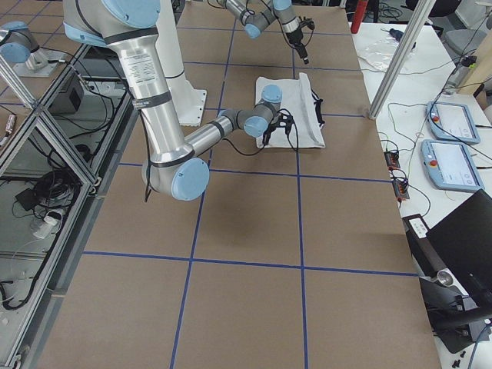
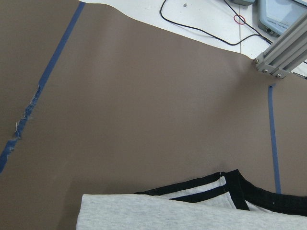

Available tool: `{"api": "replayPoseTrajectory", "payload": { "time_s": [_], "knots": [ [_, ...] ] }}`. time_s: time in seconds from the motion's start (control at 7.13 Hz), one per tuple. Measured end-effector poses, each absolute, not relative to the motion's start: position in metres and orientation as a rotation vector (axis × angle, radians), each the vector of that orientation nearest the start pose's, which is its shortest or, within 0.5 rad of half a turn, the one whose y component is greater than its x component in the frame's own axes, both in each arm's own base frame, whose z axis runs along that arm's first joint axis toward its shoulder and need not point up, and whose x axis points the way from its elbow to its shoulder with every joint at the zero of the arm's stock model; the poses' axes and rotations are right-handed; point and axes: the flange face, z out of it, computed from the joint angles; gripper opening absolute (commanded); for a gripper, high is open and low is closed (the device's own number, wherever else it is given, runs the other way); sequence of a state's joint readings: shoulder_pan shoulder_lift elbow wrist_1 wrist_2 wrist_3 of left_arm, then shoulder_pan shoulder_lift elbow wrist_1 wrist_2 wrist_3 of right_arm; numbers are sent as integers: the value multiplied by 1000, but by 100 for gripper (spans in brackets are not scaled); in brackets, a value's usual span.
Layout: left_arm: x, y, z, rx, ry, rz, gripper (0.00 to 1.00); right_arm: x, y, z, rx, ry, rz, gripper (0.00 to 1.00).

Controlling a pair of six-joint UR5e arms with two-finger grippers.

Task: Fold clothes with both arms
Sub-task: 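Move the right gripper down to the folded shirt's side edge and grasp it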

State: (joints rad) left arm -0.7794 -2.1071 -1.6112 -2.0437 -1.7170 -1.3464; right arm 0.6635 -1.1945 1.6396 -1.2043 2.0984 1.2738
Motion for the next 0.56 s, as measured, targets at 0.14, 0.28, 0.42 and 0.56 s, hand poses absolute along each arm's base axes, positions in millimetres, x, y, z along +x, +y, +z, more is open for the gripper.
{"api": "replayPoseTrajectory", "payload": {
  "time_s": [0.14, 0.28, 0.42, 0.56],
  "knots": [
    [401, -563, 277, 389, 986, -426, 100, -451, -458, 375, -83, -940, 119, 0],
    [401, -564, 276, 389, 984, -426, 100, -443, -451, 373, -93, -955, 109, 0],
    [401, -564, 276, 388, 984, -426, 100, -430, -440, 372, -100, -969, 97, 0],
    [401, -563, 275, 388, 984, -426, 100, -414, -426, 373, -101, -980, 89, 0]
  ]
}}
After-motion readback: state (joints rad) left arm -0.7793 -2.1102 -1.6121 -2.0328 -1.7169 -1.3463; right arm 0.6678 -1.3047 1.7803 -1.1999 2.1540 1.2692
